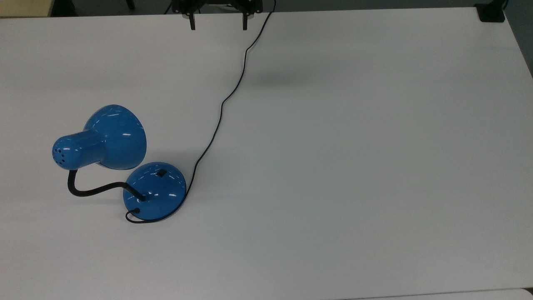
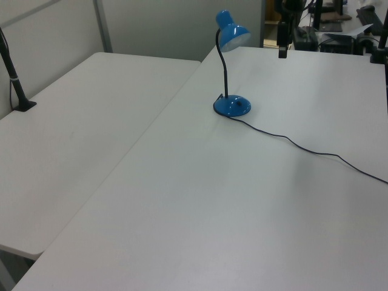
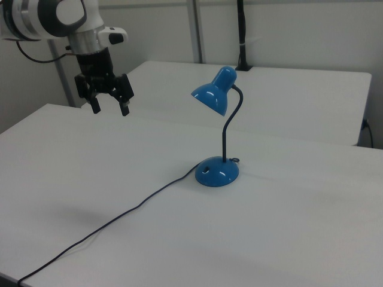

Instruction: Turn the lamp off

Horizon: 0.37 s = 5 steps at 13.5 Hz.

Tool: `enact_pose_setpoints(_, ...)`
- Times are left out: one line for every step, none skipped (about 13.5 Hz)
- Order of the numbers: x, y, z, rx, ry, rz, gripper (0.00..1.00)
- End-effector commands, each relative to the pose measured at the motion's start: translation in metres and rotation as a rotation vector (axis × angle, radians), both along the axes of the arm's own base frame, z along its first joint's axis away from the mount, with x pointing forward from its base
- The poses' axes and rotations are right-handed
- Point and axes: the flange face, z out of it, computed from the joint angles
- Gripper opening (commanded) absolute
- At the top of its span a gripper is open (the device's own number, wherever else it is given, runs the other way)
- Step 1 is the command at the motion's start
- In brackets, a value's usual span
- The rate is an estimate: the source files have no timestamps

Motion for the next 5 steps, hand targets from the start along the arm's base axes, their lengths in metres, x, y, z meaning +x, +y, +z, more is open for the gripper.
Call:
enact_pose_setpoints(-0.0061, -0.0060, 0.0045, 0.016, -0.006, -0.029, 1.00)
enact_pose_setpoints(-0.0067, -0.0069, 0.0052, 0.016, -0.006, -0.030, 1.00)
enact_pose_setpoints(-0.0067, -0.0061, 0.0052, 0.016, -0.006, -0.029, 1.00)
enact_pose_setpoints(-0.0067, -0.0069, 0.0052, 0.016, -0.006, -0.030, 1.00)
enact_pose_setpoints(-0.0069, -0.0061, 0.0051, 0.016, -0.004, -0.029, 1.00)
